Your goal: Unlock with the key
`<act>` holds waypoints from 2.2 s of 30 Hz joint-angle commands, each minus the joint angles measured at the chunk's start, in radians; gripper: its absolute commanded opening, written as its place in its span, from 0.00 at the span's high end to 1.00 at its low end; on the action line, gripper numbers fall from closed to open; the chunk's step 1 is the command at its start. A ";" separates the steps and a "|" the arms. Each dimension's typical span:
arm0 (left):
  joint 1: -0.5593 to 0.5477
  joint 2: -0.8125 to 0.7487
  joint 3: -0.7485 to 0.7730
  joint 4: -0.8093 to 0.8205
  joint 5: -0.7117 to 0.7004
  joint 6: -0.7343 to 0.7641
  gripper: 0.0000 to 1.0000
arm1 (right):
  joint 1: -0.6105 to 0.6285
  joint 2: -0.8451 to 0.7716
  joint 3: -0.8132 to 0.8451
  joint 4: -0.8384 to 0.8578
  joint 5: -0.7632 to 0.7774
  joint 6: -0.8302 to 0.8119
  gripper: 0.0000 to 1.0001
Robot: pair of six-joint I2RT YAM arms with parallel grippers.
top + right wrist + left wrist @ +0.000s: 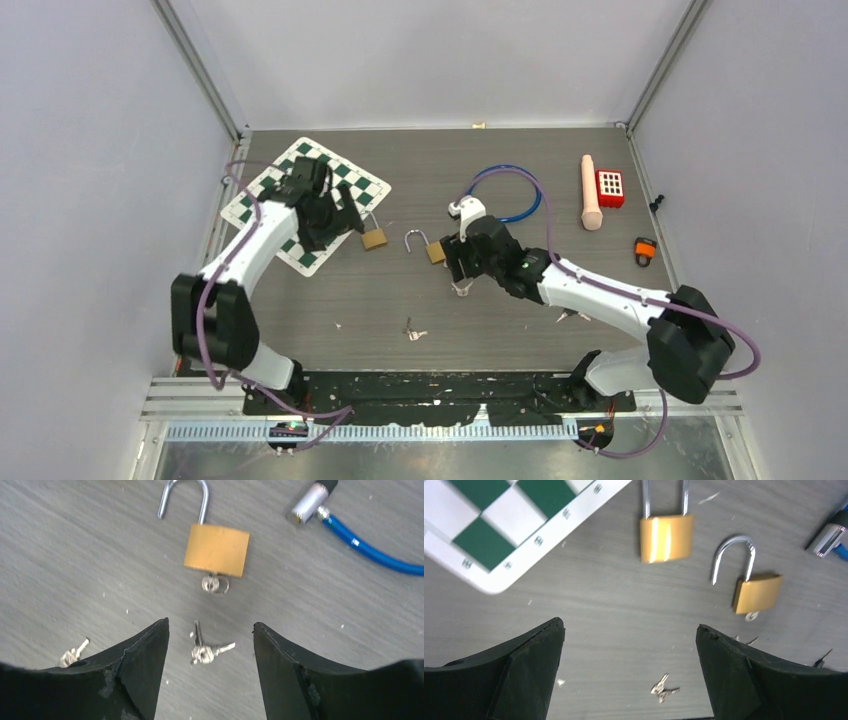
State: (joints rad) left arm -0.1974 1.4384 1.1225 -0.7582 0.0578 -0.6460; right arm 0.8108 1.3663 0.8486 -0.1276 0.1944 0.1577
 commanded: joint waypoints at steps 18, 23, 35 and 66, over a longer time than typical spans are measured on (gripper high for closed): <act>-0.150 0.744 0.670 -0.315 -0.193 -0.031 0.04 | -0.020 -0.304 -0.231 -0.001 -0.032 0.063 0.30; -0.168 0.779 0.677 -0.342 -0.207 -0.053 0.15 | -0.020 -0.324 -0.252 0.030 -0.051 0.064 0.30; -0.239 0.577 0.290 -0.175 -0.032 -0.252 0.68 | -0.021 -0.308 -0.270 0.059 -0.097 0.027 0.30; -0.359 -0.252 -0.344 0.229 -0.082 -0.424 0.15 | 0.051 0.247 0.013 -0.187 0.035 0.049 0.46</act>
State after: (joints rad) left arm -0.5552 1.2884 0.8185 -0.6056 0.0593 -1.1843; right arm 0.8585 1.6005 0.8440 -0.2783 0.1719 0.1959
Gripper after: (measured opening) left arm 0.857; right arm 0.568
